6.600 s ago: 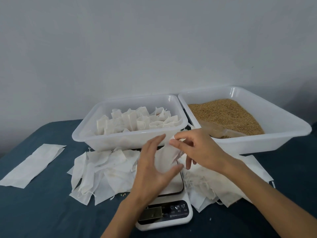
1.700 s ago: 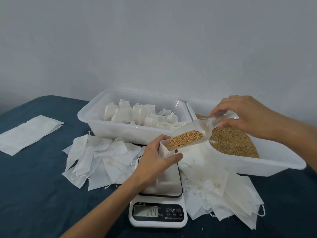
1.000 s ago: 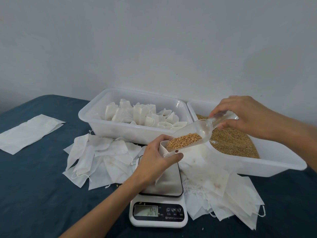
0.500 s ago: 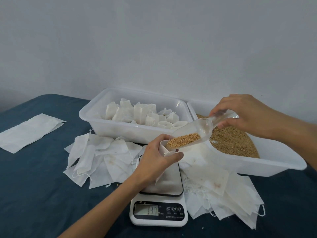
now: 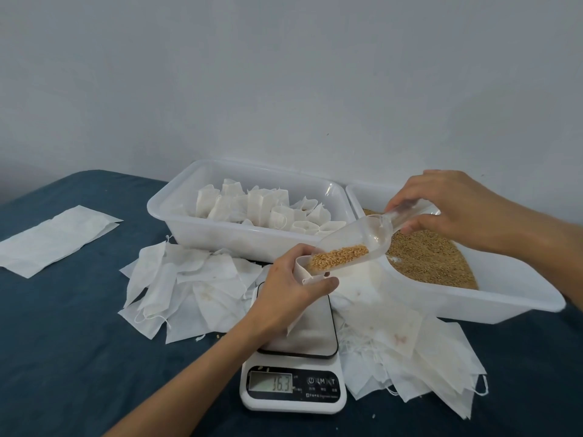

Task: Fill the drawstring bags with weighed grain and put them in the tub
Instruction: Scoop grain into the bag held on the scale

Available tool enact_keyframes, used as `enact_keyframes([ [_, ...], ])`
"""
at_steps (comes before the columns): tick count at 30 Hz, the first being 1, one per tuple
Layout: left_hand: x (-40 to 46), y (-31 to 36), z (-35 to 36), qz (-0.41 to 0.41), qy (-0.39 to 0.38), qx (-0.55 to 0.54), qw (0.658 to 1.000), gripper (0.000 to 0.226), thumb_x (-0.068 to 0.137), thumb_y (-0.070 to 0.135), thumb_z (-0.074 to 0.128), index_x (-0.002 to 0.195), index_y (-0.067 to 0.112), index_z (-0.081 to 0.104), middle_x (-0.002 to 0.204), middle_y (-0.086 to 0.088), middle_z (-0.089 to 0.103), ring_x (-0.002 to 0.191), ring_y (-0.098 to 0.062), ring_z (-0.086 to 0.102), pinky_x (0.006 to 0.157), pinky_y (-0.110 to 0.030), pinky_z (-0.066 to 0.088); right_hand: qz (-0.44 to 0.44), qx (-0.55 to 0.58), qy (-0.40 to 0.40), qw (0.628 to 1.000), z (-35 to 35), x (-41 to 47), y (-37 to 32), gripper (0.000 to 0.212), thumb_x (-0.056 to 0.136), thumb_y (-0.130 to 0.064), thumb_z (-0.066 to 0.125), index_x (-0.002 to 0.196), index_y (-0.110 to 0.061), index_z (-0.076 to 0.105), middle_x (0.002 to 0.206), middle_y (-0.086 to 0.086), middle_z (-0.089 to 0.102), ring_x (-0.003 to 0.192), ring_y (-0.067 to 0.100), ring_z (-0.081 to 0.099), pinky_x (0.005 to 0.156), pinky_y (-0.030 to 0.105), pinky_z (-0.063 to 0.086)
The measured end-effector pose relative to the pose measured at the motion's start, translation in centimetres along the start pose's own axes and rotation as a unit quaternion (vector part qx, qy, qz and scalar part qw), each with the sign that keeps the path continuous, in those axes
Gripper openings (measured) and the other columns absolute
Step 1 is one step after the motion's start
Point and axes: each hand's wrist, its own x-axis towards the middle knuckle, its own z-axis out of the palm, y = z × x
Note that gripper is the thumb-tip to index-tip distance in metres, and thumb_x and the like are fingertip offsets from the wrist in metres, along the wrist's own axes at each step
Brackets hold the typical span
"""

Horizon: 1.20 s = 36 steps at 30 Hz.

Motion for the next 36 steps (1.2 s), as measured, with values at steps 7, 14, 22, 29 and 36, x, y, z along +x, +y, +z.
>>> enact_keyframes([
  [7,-0.3,0.5,0.0,-0.007,-0.002,-0.004,1.0,0.033,0.077,0.032,0.083,0.103,0.044,0.067,0.104,0.017,0.079,0.092,0.0,0.074,0.076,-0.009,0.049,-0.009,-0.014,0.007,1.0,-0.1,0.1,0.0,0.031,0.082,-0.025,0.081,0.111,-0.032,0.072,0.097,-0.022,0.064,0.096,-0.005,0.049,0.083,0.027,0.034],
  [14,-0.2,0.3,0.0,-0.011,0.001,-0.009,1.0,0.034,0.076,0.033,0.083,0.107,0.037,0.068,0.107,0.012,0.079,0.097,-0.005,0.075,0.081,-0.017,0.052,-0.005,-0.012,-0.001,1.0,-0.2,0.1,0.0,0.031,0.082,-0.026,0.081,0.111,-0.034,0.072,0.096,-0.023,0.063,0.096,-0.003,0.048,0.086,0.03,0.037],
  [22,-0.1,0.3,0.0,-0.014,0.006,-0.01,1.0,0.038,0.074,0.033,0.082,0.109,0.028,0.069,0.108,0.005,0.078,0.096,-0.009,0.074,0.085,-0.026,0.053,0.002,-0.001,-0.005,1.0,0.3,0.1,0.2,0.031,0.083,-0.025,0.08,0.111,-0.034,0.071,0.097,-0.022,0.064,0.097,-0.003,0.048,0.088,0.033,0.04],
  [29,-0.2,0.3,0.0,-0.011,-0.003,-0.017,1.0,0.036,0.076,0.029,0.082,0.111,0.027,0.07,0.105,0.006,0.079,0.1,-0.011,0.075,0.092,-0.033,0.055,0.005,0.017,-0.009,1.0,0.5,-0.1,0.4,0.029,0.083,-0.022,0.081,0.108,-0.034,0.07,0.097,-0.024,0.063,0.099,-0.001,0.053,0.086,0.027,0.04],
  [36,-0.2,0.6,-0.1,-0.002,-0.005,-0.024,1.0,0.031,0.077,0.027,0.081,0.106,0.029,0.07,0.095,0.005,0.078,0.09,-0.011,0.072,0.085,-0.027,0.051,0.072,0.11,-0.018,0.991,4.1,-0.9,1.3,0.028,0.08,-0.013,0.084,0.1,-0.027,0.071,0.097,-0.02,0.068,0.1,-0.017,0.055,0.08,0.005,0.038],
])
